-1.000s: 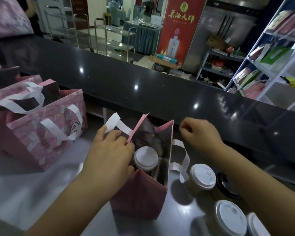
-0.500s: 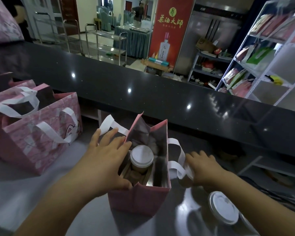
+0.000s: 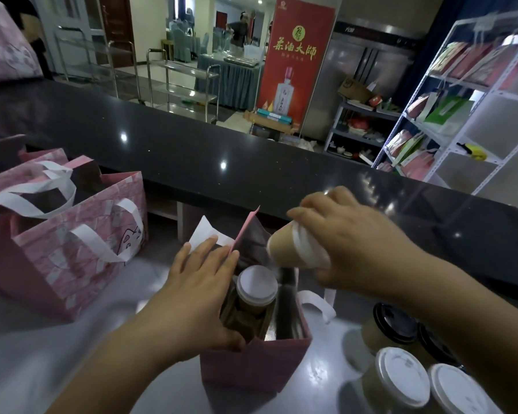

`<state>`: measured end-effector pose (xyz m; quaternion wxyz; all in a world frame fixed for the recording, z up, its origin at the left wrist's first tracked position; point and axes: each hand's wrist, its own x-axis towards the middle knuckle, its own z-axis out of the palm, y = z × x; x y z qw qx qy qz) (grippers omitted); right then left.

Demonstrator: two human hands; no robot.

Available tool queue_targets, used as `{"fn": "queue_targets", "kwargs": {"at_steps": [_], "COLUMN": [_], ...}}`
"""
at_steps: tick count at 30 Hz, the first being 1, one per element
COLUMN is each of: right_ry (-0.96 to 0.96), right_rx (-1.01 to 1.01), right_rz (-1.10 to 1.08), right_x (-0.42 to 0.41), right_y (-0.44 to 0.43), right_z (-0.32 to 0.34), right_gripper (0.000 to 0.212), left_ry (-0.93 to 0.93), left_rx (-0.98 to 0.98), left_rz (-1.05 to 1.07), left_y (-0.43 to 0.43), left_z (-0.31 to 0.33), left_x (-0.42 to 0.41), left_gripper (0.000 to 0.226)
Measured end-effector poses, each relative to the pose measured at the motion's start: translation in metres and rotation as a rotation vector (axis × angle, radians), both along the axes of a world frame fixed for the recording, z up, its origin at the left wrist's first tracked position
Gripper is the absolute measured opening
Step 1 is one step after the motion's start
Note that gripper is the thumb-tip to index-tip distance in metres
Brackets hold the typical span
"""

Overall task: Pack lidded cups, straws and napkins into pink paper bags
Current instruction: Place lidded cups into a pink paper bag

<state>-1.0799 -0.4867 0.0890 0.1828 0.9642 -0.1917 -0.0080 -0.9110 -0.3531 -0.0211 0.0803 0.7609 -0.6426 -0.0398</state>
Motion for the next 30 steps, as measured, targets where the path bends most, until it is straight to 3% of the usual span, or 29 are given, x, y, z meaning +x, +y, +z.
{"fn": "queue_targets", "kwargs": {"at_steps": [4, 13, 19, 24, 30], "right_ry": [0.072, 0.282, 0.403, 0.486, 0.462], "right_rx": [0.109, 0.334, 0.297, 0.240, 0.305], "right_rz": [0.113, 0.121, 0.102, 0.125, 0.145], "right_x": [0.031, 0.076, 0.091, 0.087, 0.077], "right_y": [0.016, 0.009, 0.008, 0.006, -0.001], "right_z": [-0.022, -0.104, -0.138, -0.149, -0.147], "right_gripper": [0.078, 0.075, 0.087, 0.082, 0.084], "left_ry": [0.013, 0.053, 0.080, 0.065, 0.069], "left_rx": [-0.019, -0.037, -0.041, -0.051, -0.065], "left_rz": [0.012, -0.016, -0.027, -0.031, -0.033], "left_y": [0.003, 0.008, 0.012, 0.015, 0.013], "left_z": [-0.002, -0.012, -0.014, -0.016, -0.017], "left_x": [0.006, 0.021, 0.027, 0.028, 0.028], "left_gripper": [0.125, 0.127, 0.125, 0.124, 0.122]}}
